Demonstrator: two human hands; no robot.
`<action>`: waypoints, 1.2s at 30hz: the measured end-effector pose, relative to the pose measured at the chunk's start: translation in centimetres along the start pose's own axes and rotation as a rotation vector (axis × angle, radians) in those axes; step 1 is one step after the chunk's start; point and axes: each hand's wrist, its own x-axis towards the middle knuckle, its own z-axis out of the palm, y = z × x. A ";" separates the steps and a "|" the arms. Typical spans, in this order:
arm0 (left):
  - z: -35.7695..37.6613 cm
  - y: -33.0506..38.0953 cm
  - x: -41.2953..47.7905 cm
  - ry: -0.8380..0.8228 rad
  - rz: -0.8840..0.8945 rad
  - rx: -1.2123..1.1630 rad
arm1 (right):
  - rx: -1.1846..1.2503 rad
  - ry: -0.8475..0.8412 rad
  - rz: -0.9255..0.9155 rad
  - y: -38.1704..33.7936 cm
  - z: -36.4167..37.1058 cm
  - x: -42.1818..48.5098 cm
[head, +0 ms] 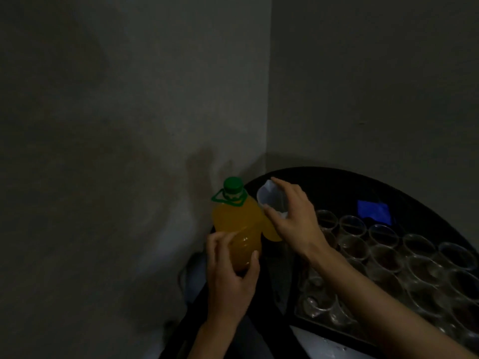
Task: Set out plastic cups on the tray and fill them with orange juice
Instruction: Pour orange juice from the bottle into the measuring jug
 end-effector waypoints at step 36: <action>0.7 -8.7 8.0 -0.349 -0.349 0.071 | -0.498 -0.304 -0.240 -6.5 3.8 8.5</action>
